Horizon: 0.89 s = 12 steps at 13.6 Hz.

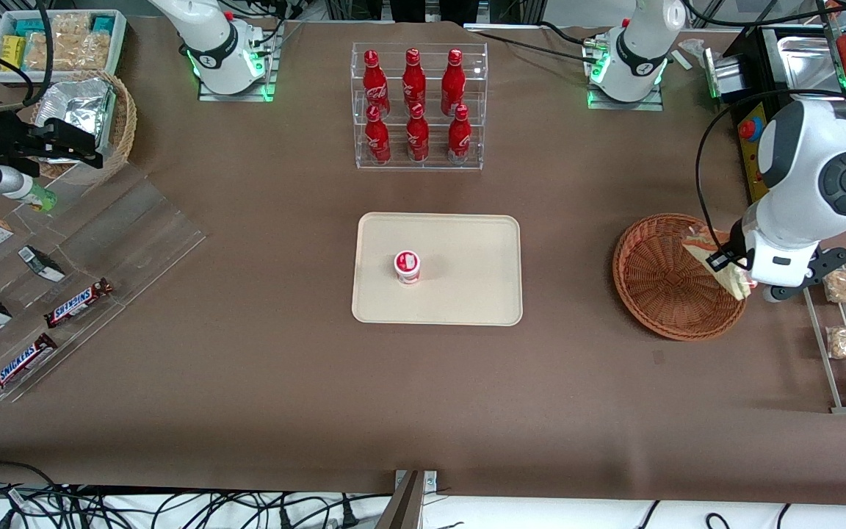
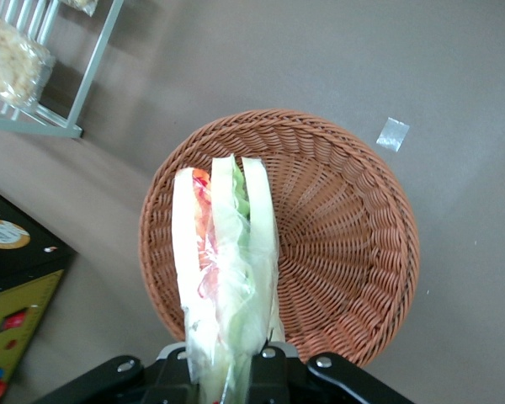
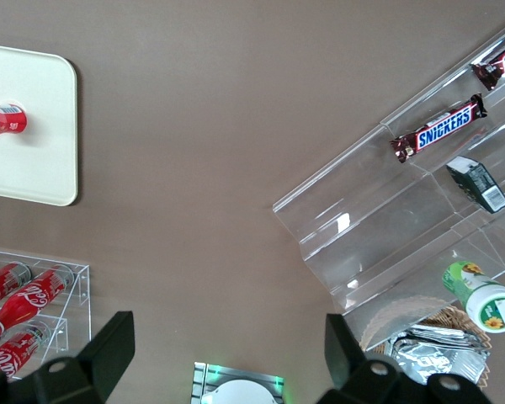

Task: Place sandwich from basket to tray
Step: 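Lift the sandwich up out of the basket with the left gripper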

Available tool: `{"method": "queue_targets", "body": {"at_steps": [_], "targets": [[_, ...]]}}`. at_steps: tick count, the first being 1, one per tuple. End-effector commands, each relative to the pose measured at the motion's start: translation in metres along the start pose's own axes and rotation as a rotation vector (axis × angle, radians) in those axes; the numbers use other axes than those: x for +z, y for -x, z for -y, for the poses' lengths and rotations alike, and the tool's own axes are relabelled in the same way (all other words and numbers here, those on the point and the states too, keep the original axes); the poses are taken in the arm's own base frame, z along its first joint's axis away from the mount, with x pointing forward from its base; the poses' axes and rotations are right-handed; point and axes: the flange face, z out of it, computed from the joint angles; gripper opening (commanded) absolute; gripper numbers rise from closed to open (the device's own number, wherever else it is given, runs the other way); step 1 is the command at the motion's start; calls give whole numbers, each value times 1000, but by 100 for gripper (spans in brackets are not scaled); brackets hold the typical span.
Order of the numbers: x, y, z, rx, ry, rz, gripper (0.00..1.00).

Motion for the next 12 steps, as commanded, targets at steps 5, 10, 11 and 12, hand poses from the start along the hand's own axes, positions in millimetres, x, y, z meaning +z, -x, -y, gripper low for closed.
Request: {"method": "queue_targets", "body": {"at_steps": [5, 10, 11, 12], "targets": [[-95, -6, 4, 272, 133, 74, 0], [-136, 41, -59, 545, 231, 68, 0], [-139, 57, -77, 589, 236, 65, 0], [-137, 68, -93, 625, 238, 70, 0]]}}
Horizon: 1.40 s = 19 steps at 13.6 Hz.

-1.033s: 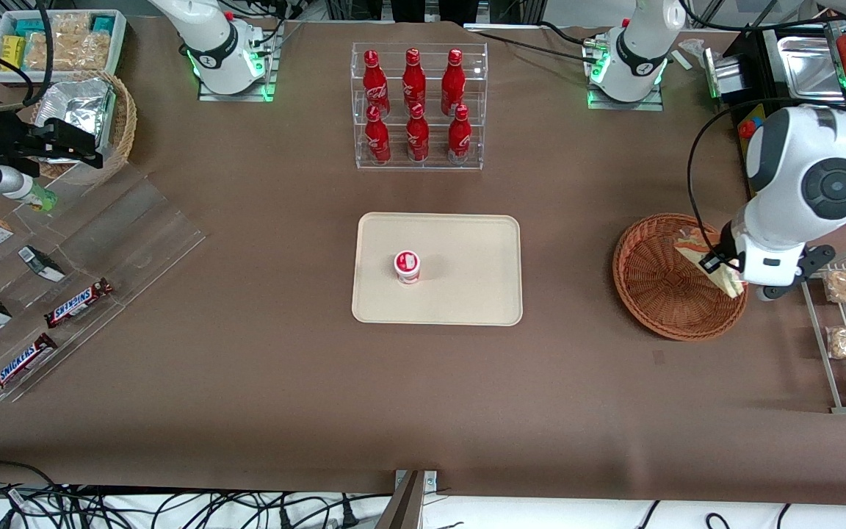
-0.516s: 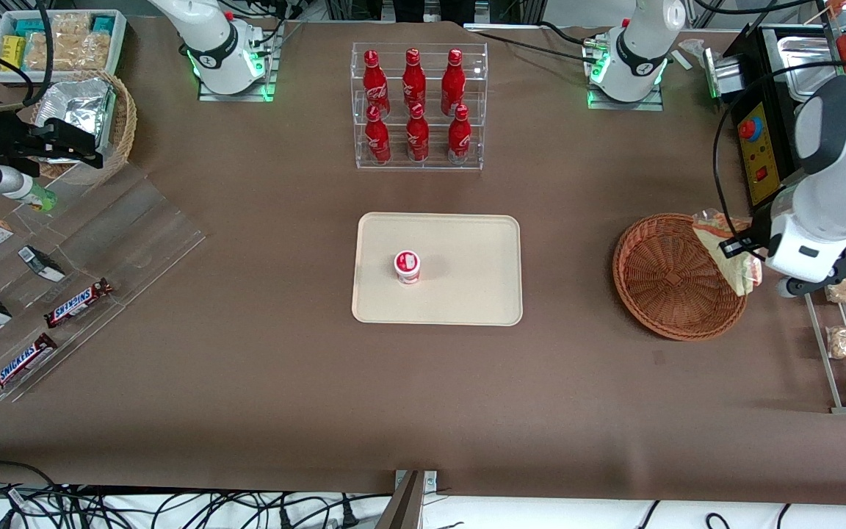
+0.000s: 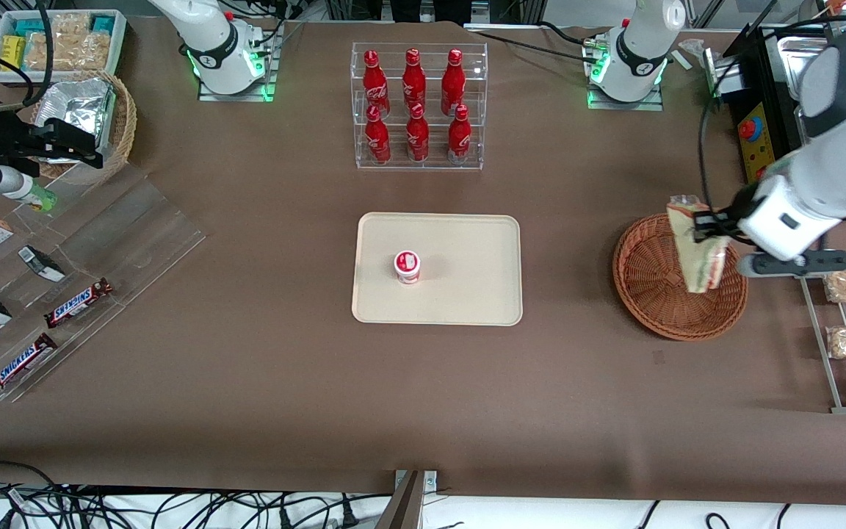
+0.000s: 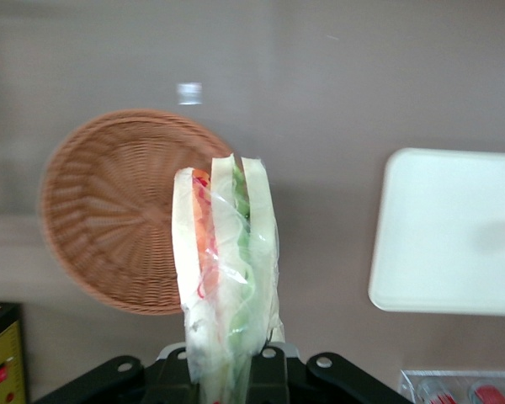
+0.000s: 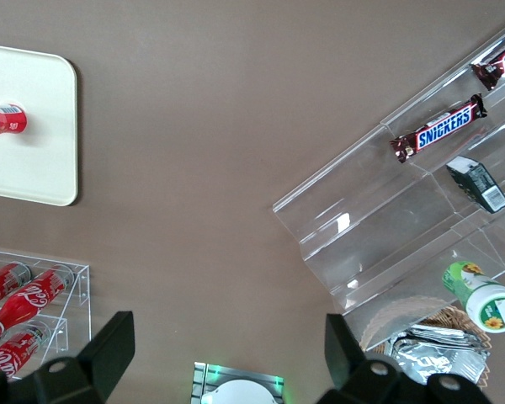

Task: Place sandwich from basket to tray
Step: 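Lift the sandwich up out of the basket with the left gripper, then carry the sandwich over the cream tray beside the red cup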

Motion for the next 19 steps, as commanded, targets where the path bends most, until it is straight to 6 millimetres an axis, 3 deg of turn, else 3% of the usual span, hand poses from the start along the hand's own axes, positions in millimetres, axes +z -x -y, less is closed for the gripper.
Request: {"method": "queue_targets", "body": {"at_steps": [1, 5, 12, 15, 19], "targets": [[9, 3, -52, 112, 29, 32, 0], [24, 17, -127, 153, 47, 15, 0], [144, 14, -230, 21, 24, -48, 0], [192, 22, -257, 36, 2, -90, 0], [261, 30, -271, 83, -41, -87, 0]]}}
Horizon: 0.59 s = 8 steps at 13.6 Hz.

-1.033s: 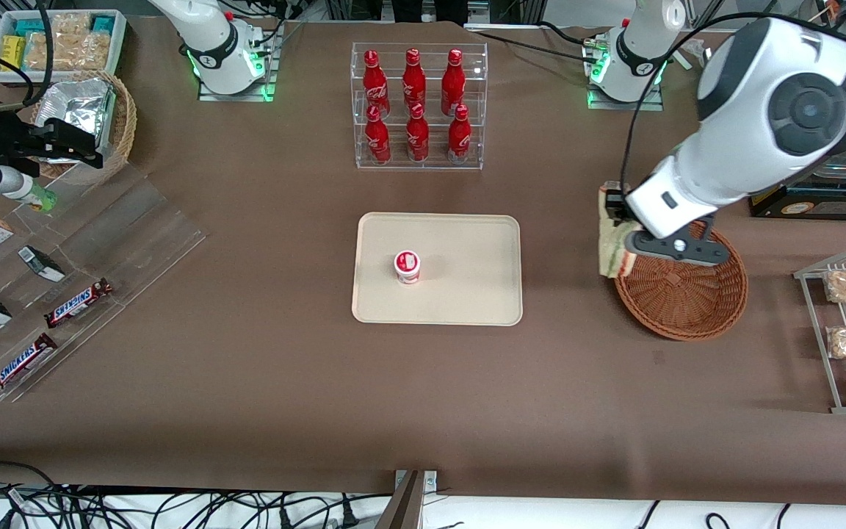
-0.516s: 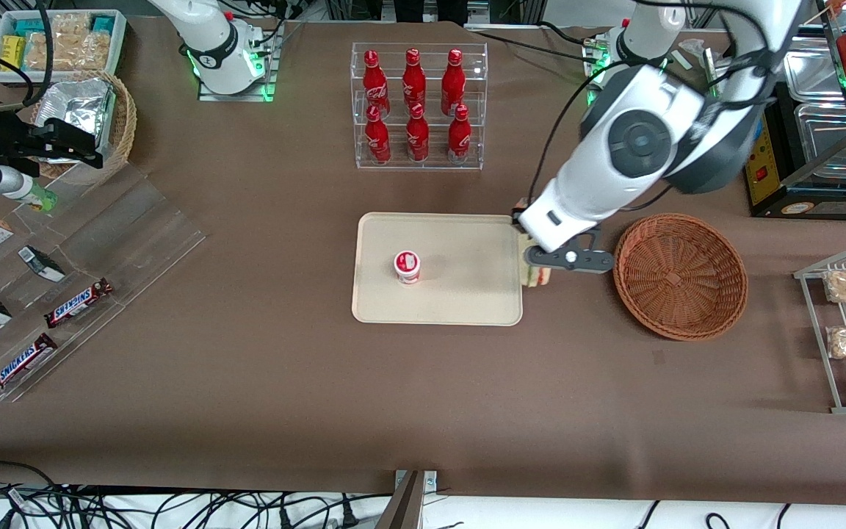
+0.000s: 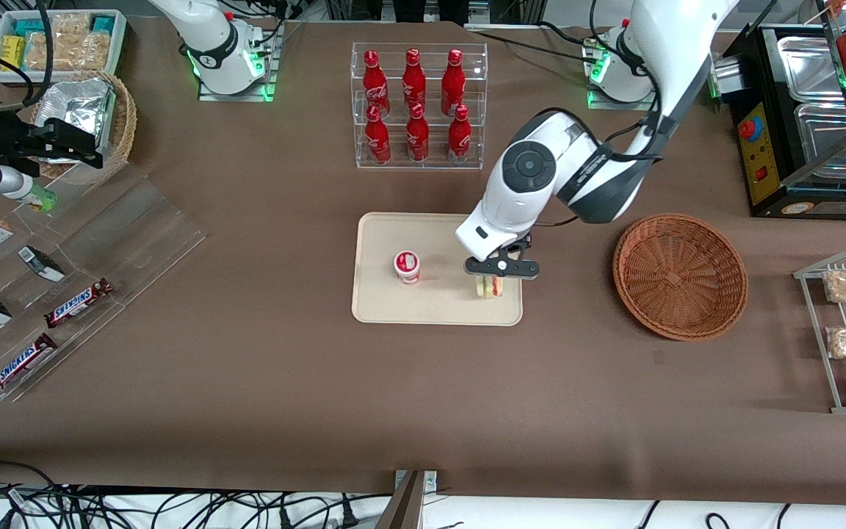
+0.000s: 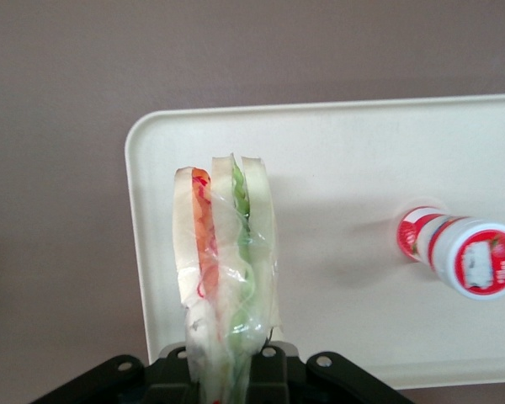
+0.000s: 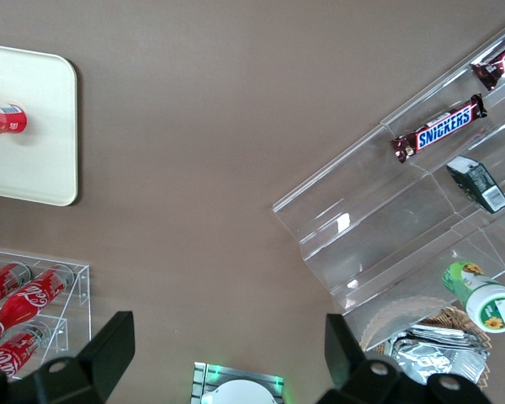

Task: Place sandwich from basket to tray
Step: 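Carry the sandwich over the cream tray beside the red cup, then lower the sandwich onto the tray and open the left gripper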

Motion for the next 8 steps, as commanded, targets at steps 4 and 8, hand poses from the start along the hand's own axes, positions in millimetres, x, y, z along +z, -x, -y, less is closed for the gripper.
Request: {"method": "queue_targets", "body": {"at_steps": [4, 8], "targets": [[64, 11, -14, 55, -70, 0, 0], [75, 10, -14, 51, -63, 6, 35]]}}
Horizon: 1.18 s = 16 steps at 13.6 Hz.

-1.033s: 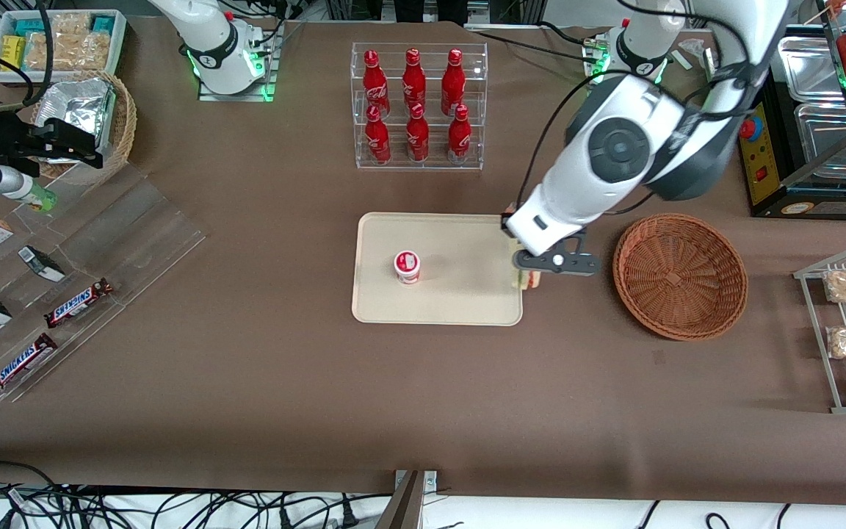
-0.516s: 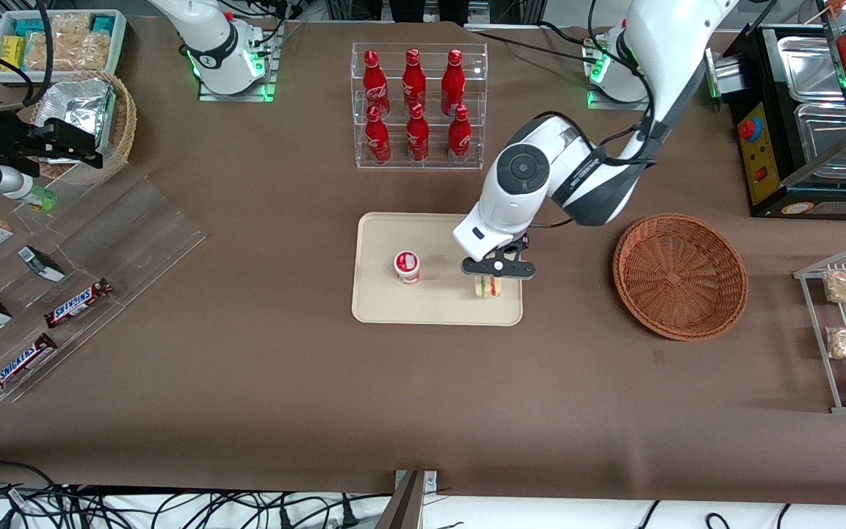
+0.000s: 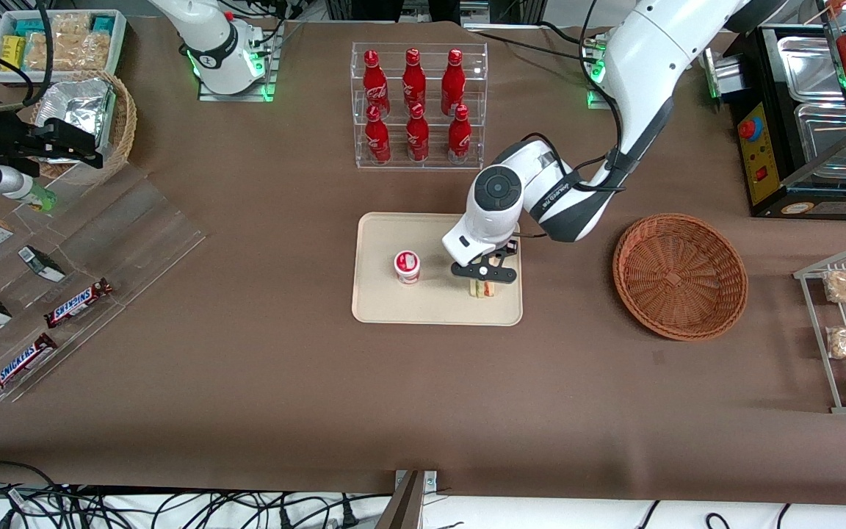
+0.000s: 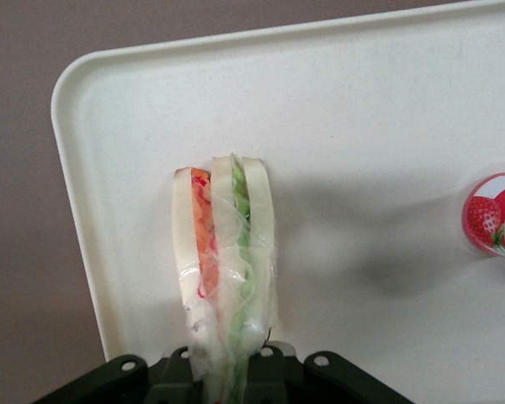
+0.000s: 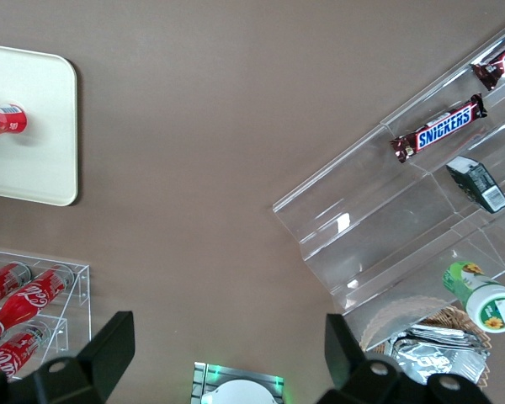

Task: Place sandwich from basket to tray
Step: 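Lower the sandwich onto the tray and open the left gripper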

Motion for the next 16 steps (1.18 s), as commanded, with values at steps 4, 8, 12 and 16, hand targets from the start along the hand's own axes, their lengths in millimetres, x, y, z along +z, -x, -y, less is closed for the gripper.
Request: {"method": "queue_targets", "body": {"at_steps": [4, 8, 12, 16], "targets": [[-16, -8, -1, -84, -4, -49, 100], [-107, -27, 35, -222, 12, -161, 100], [-196, -30, 108, -410, -54, -225, 100], [-263, -23, 171, -506, -39, -234, 100]]}}
